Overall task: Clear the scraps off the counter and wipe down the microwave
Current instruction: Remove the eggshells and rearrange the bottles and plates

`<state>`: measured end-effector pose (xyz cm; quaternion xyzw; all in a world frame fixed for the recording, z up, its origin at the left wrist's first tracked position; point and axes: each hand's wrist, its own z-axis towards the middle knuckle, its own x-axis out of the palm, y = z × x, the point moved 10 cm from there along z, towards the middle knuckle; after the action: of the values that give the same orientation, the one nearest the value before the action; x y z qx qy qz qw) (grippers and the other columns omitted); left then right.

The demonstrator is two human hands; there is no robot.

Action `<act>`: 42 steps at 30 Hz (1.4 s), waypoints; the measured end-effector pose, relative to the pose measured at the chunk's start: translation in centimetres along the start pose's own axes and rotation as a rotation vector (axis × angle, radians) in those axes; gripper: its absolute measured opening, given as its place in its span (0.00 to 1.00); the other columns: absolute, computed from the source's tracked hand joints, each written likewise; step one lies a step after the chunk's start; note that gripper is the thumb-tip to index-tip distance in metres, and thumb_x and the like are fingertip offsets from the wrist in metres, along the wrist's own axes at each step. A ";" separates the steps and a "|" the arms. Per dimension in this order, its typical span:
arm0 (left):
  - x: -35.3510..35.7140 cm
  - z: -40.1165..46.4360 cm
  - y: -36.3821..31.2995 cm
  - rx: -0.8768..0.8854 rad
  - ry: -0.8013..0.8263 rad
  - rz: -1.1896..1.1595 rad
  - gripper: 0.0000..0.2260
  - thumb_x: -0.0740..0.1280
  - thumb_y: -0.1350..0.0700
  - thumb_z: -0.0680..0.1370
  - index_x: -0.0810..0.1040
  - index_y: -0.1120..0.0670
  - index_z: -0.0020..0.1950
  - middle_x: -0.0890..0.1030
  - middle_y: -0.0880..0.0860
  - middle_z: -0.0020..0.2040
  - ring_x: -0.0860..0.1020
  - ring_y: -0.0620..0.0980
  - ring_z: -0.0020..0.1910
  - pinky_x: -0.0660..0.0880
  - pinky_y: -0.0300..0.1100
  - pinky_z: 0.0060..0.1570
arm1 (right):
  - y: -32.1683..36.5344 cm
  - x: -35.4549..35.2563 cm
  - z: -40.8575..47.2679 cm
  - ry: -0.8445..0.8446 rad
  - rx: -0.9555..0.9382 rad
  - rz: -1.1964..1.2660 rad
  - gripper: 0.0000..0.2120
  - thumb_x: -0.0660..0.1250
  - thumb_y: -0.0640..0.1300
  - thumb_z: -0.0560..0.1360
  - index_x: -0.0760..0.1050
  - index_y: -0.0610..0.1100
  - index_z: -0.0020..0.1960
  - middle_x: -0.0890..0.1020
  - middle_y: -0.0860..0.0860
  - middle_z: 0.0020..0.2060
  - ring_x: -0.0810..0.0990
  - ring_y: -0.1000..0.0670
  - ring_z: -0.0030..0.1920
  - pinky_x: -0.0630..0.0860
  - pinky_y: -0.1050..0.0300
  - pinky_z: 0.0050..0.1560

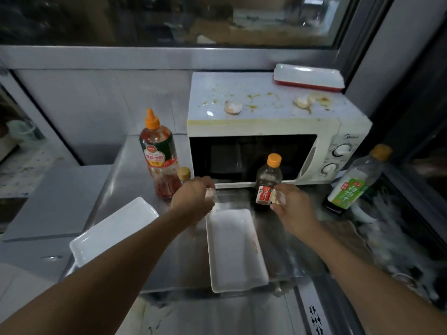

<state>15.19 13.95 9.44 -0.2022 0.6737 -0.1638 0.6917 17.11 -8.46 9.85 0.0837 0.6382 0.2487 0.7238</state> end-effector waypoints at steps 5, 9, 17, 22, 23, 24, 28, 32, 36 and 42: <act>-4.3 1.2 -2.9 0.121 -0.059 0.072 0.14 0.72 0.57 0.70 0.74 0.50 0.53 0.77 0.52 0.52 0.76 0.50 0.48 0.77 0.46 0.48 | 1.9 -4.6 1.0 -0.093 -0.013 0.026 0.16 0.71 0.36 0.70 0.75 0.38 0.57 0.79 0.40 0.51 0.78 0.40 0.52 0.72 0.53 0.51; -7.2 2.6 -5.0 0.198 -0.098 0.089 0.14 0.73 0.57 0.70 0.75 0.52 0.53 0.78 0.52 0.52 0.73 0.48 0.47 0.71 0.41 0.45 | 2.6 -8.0 2.2 -0.167 -0.026 0.035 0.17 0.72 0.38 0.70 0.75 0.38 0.58 0.79 0.41 0.51 0.77 0.41 0.51 0.68 0.56 0.46; -10.5 7.0 -9.8 0.265 -0.164 0.073 0.12 0.69 0.59 0.73 0.75 0.54 0.56 0.76 0.55 0.53 0.75 0.54 0.52 0.73 0.44 0.49 | 1.9 -12.8 6.3 -0.222 -0.029 0.022 0.20 0.70 0.41 0.73 0.72 0.40 0.63 0.78 0.43 0.59 0.75 0.43 0.59 0.70 0.54 0.56; -11.4 10.6 -12.1 0.240 -0.209 0.060 0.14 0.67 0.60 0.73 0.75 0.55 0.59 0.75 0.55 0.53 0.75 0.54 0.52 0.74 0.46 0.52 | -0.1 -15.1 10.7 -0.248 -0.049 -0.003 0.18 0.69 0.39 0.73 0.73 0.39 0.62 0.78 0.42 0.58 0.75 0.41 0.59 0.71 0.53 0.55; -11.5 11.2 -12.3 0.223 -0.217 0.062 0.14 0.67 0.60 0.73 0.75 0.55 0.59 0.75 0.55 0.53 0.75 0.54 0.52 0.74 0.46 0.51 | -0.4 -15.4 11.8 -0.250 -0.055 -0.010 0.18 0.69 0.39 0.73 0.73 0.39 0.62 0.78 0.42 0.58 0.75 0.41 0.58 0.70 0.53 0.54; -11.7 11.9 -12.5 0.210 -0.223 0.065 0.14 0.67 0.61 0.73 0.75 0.55 0.59 0.74 0.55 0.53 0.75 0.54 0.51 0.74 0.46 0.51 | -0.8 -15.7 13.0 -0.254 -0.063 -0.011 0.18 0.69 0.39 0.73 0.73 0.39 0.62 0.78 0.42 0.57 0.75 0.41 0.58 0.69 0.54 0.53; -12.4 14.1 -13.2 0.172 -0.259 0.085 0.14 0.67 0.62 0.73 0.75 0.55 0.58 0.75 0.54 0.52 0.76 0.53 0.50 0.75 0.46 0.50 | -1.6 -16.4 17.2 -0.268 -0.086 0.020 0.17 0.69 0.41 0.73 0.73 0.40 0.61 0.79 0.42 0.54 0.76 0.40 0.55 0.69 0.54 0.49; -12.7 15.6 -13.0 0.148 -0.288 0.079 0.13 0.68 0.62 0.73 0.76 0.55 0.57 0.75 0.53 0.50 0.76 0.52 0.49 0.72 0.41 0.46 | -2.0 -15.1 20.6 -0.199 -0.093 0.054 0.16 0.69 0.42 0.74 0.74 0.40 0.60 0.80 0.42 0.52 0.76 0.41 0.55 0.70 0.53 0.48; -12.5 16.6 -12.0 0.112 -0.292 0.090 0.13 0.69 0.62 0.72 0.76 0.55 0.56 0.75 0.52 0.49 0.75 0.51 0.48 0.67 0.37 0.43 | -2.3 -13.2 21.5 -0.114 -0.105 0.030 0.15 0.67 0.42 0.74 0.75 0.39 0.59 0.81 0.42 0.52 0.76 0.41 0.54 0.68 0.53 0.49; -12.2 17.1 -10.6 0.069 -0.296 0.074 0.13 0.69 0.62 0.72 0.77 0.54 0.56 0.75 0.51 0.48 0.75 0.49 0.48 0.66 0.36 0.44 | -2.3 -12.4 21.3 -0.083 -0.129 0.056 0.13 0.66 0.39 0.74 0.75 0.37 0.57 0.80 0.42 0.50 0.77 0.41 0.52 0.70 0.52 0.49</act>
<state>32.24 11.85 25.51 -0.1755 0.5655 -0.1298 0.7954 37.47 -12.00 23.43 0.0651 0.5877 0.3058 0.7462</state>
